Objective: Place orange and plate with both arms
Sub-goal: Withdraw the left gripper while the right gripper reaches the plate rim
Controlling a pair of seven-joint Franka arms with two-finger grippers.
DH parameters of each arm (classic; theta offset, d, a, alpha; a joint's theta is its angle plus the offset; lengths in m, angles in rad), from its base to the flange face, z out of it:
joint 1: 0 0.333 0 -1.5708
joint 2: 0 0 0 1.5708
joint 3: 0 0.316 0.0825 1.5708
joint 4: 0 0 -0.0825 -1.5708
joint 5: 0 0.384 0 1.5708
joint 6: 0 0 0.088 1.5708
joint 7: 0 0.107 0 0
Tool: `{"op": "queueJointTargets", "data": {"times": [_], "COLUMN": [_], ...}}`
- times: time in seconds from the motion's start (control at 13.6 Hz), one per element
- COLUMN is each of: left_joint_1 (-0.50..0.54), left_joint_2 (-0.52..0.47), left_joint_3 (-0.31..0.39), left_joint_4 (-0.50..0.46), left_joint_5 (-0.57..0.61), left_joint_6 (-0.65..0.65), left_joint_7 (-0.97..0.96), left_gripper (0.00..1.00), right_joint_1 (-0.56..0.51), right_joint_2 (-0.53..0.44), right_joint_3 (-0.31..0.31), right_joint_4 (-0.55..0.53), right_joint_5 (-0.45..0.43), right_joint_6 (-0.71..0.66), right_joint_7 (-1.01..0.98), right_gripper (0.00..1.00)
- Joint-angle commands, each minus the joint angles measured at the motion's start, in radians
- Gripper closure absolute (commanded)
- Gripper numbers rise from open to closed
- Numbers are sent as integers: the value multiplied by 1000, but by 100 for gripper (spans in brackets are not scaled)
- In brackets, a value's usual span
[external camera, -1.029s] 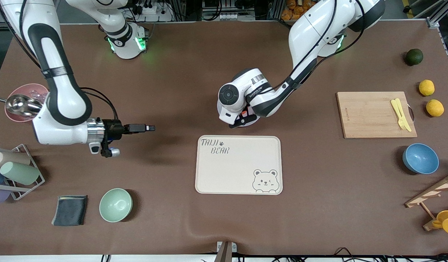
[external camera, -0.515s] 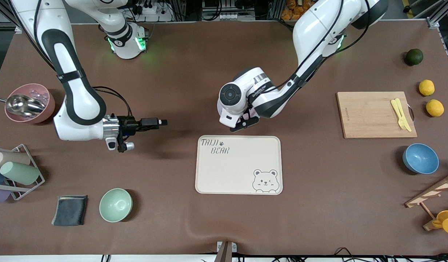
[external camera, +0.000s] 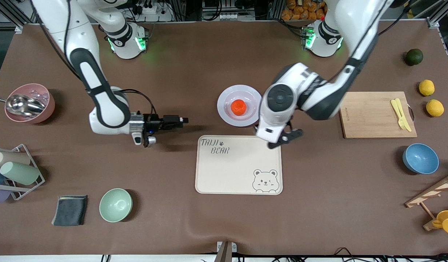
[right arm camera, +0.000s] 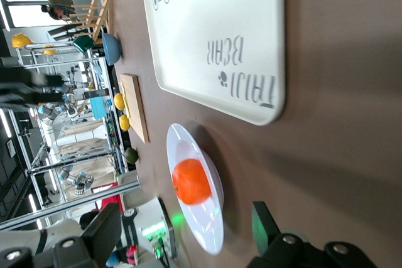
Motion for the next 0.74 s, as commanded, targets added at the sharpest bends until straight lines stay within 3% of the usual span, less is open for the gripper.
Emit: {"op": "queueJointTargets", "data": {"times": [0.0,0.29,0.44,0.66], "left_joint_1": [75,257,267,216], "left_joint_2": [-88,-155,-197,-279], "left_joint_3": [-6,-21,-3,110], "left_joint_4": [-21,-20,-26,-53], "left_joint_5": [10,8,-8,-83], "left_joint_6": [-58,-160,-170,-193], "left_joint_7": [140,459,568,711], "left_gripper": [0,0,0,0], "right_joint_1": [53,132,148,172], "right_joint_2": [36,59,71,86], "right_joint_3": [-6,-6,-6,-6], "right_joint_4": [-8,-8,-8,-8], "right_joint_5": [117,195,215,228], "right_joint_6": [17,72,74,82], "right_joint_7": [-75,-72,-74,-75], "right_gripper": [27,34,34,35]}}
